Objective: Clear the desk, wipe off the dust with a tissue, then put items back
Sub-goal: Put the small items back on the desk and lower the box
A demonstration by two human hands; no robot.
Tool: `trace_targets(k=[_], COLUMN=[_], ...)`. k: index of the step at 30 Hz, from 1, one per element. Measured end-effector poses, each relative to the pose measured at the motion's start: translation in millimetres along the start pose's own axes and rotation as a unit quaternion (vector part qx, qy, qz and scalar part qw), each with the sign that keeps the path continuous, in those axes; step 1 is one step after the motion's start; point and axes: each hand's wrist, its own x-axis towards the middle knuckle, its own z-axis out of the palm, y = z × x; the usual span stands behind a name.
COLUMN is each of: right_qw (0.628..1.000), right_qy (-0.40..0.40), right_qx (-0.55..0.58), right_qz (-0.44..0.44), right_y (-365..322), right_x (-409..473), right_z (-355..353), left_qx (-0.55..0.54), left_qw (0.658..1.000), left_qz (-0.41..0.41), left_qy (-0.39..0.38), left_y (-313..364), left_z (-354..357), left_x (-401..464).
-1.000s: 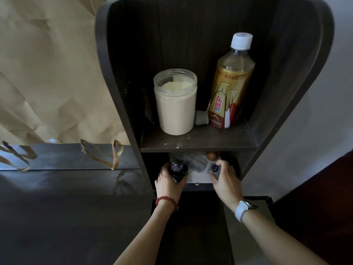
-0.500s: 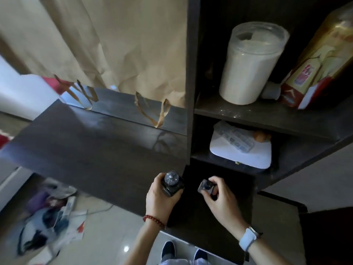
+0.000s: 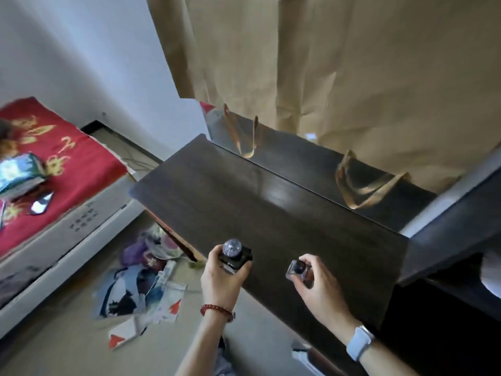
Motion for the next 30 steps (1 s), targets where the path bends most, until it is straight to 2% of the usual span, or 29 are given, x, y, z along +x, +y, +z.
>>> trace_targets(k=[7,11,18,21,30], right_qw=[0.998,0.998,0.998,0.997,0.992], right_qy=[0.024,0.029,0.027,0.041,0.009], right_qx=[0.025,0.014,-0.010,-0.007,-0.005], right_qz=[0.055,0.055,0.055,0.061,0.128], right_y=[-90.8,-122.5,-140.5,-144.7,-120.6], right_x=[77.7,118.6,211.6,237.9,316.8], right_z=[110.4,146.8,178.1,182.2,199.5], left_qx=[0.027,0.035,0.033,0.027,0.068], left_qw=[0.999,0.999,0.998,0.997,0.991], left_qz=[0.009,0.008,-0.036,-0.032,-0.023], left_qy=[-0.015,-0.016,-0.049,-0.071,-0.113], left_y=[-35.3,-42.1,-38.5,-27.3,-9.0], left_z=[-90.7,-113.1,-80.7,-63.3,22.7], left_x=[143.6,214.4,324.4,353.6,476.5])
